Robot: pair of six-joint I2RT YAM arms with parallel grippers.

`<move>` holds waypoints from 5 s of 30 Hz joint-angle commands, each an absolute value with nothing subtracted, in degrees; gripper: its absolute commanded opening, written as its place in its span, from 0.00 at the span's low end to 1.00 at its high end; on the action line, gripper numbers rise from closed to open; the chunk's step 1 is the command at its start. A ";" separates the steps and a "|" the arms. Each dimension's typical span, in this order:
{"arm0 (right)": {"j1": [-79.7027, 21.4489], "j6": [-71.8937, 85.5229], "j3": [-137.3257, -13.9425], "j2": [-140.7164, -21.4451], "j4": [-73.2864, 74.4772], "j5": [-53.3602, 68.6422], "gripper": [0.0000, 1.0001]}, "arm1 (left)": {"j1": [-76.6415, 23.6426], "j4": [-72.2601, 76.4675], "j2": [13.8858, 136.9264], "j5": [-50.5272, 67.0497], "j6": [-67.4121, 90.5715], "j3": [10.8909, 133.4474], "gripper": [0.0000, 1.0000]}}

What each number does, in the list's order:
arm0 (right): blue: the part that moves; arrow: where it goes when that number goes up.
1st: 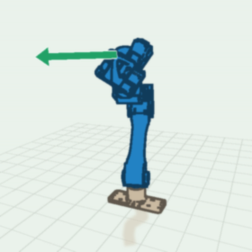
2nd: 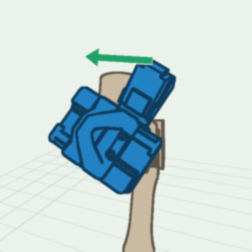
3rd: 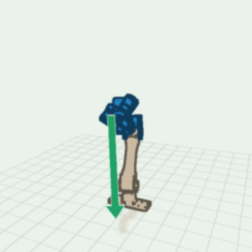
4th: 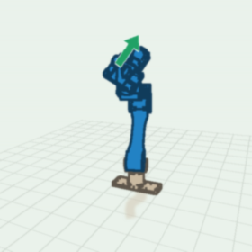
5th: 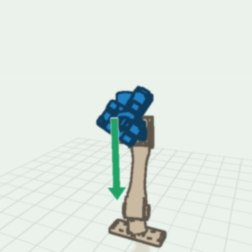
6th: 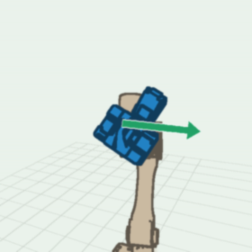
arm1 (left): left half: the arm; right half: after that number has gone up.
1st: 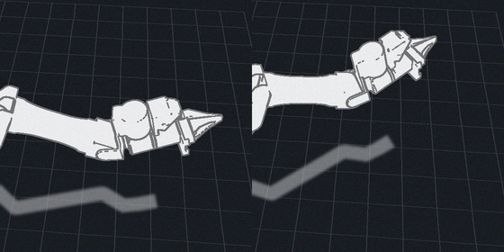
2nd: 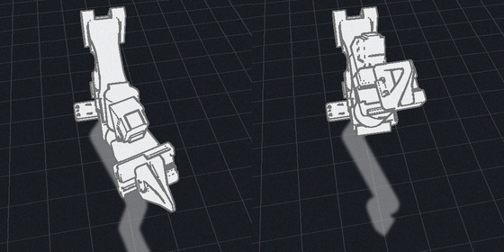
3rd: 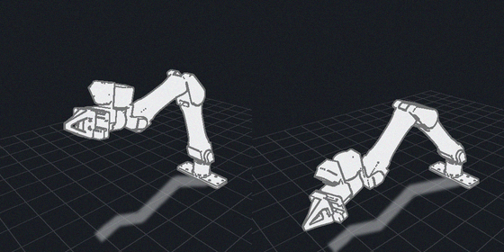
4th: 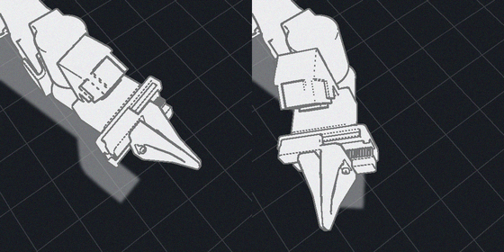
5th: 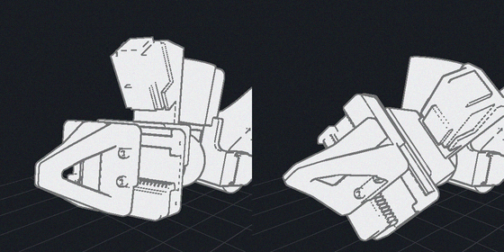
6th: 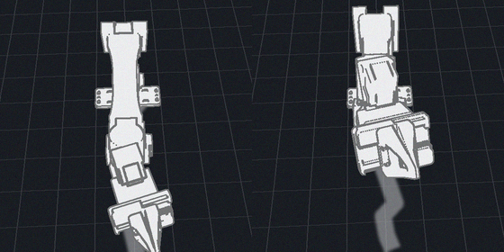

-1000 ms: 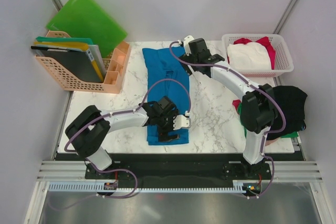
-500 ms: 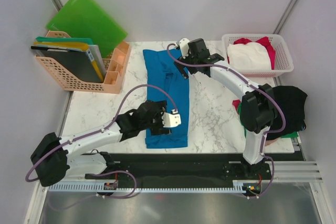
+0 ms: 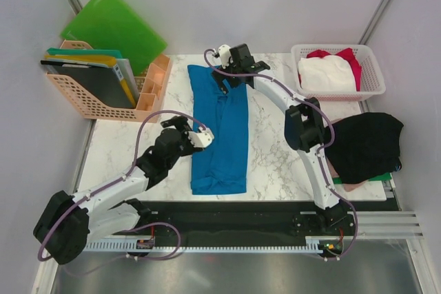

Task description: Fold and stack the t-shirts

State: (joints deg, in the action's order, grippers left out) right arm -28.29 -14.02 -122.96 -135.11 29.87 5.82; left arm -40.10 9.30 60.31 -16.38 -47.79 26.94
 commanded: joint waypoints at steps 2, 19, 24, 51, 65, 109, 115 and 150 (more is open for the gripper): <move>-28.56 -11.08 -133.67 -143.24 28.58 9.14 0.98 | -34.55 22.13 56.17 -21.09 -53.51 23.57 1.00; -28.56 -7.74 -135.18 -150.47 8.19 7.29 0.69 | -29.88 21.54 57.30 -20.31 -53.79 21.44 1.00; -28.74 -7.38 -135.00 -150.56 6.77 6.86 0.39 | -29.62 21.18 58.97 -20.13 -53.70 22.23 1.00; -30.41 -9.66 -128.50 -150.12 4.40 6.68 0.00 | -28.13 18.28 58.97 -19.60 -53.35 23.20 1.00; -31.20 -10.81 -125.95 -149.33 3.52 4.83 0.57 | -27.95 17.75 59.76 -19.25 -53.00 23.47 1.00; -34.02 -12.57 -118.65 -139.66 0.88 0.36 0.57 | -27.86 14.86 60.82 -17.67 -51.68 24.70 1.00; -33.57 -12.83 -119.97 -142.90 0.97 0.35 0.52 | -27.86 14.42 61.08 -17.84 -51.94 24.96 1.00; -32.69 -12.04 -127.52 -145.72 1.32 -0.09 0.00 | -27.86 12.04 61.09 -17.23 -50.27 25.05 1.00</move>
